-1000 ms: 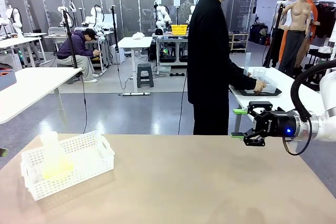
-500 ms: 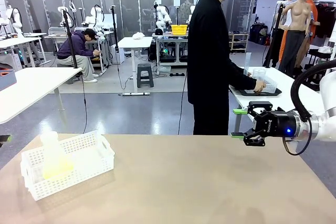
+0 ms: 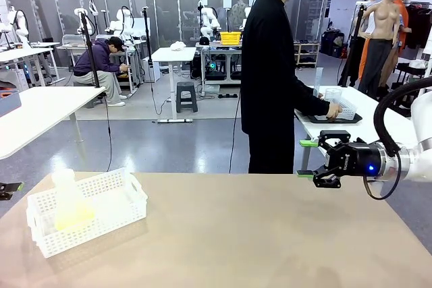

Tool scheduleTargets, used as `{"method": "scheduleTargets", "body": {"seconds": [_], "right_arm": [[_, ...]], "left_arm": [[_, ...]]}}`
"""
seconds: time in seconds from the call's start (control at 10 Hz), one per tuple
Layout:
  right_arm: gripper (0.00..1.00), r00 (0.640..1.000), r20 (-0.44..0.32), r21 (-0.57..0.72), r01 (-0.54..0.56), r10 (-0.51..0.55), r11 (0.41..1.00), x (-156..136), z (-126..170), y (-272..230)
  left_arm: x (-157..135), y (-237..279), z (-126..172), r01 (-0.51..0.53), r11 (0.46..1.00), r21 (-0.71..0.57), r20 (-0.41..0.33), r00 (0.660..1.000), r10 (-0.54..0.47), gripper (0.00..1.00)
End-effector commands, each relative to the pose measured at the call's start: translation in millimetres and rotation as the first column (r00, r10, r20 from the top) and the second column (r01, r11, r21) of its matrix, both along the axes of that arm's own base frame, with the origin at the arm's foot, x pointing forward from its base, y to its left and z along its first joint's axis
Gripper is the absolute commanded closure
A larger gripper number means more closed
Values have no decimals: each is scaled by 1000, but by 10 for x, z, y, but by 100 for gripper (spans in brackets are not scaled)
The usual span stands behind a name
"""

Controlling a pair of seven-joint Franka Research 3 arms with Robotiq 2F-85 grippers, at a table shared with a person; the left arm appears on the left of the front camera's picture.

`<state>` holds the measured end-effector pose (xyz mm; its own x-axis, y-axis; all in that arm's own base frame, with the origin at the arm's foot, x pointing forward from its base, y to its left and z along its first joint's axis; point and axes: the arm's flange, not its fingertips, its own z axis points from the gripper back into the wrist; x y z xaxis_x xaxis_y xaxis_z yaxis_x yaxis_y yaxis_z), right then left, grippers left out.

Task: Prepare the solutions needed for the experiment.
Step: When the human places the Big flask in the center of the table, pick up the Big flask and place it in the left Organizing basket.

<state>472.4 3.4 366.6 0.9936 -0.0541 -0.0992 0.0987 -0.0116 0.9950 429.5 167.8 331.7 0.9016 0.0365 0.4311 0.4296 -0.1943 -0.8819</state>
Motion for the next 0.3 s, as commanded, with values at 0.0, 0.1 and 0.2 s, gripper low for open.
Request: {"method": "scheduleTargets", "body": {"seconds": [0.0,0.1,0.2], "right_arm": [[17,1000,4,-2,-2,2,1000,2,15,11],[17,1000,4,-2,-2,2,1000,2,15,11],[17,1000,4,-2,-2,2,1000,2,15,11]], "left_arm": [[-2,49,41,-1,1000,-2,9,1000,1,0],[-2,49,41,-1,1000,-2,9,1000,1,0],[-2,49,41,-1,1000,-2,9,1000,1,0]]}}
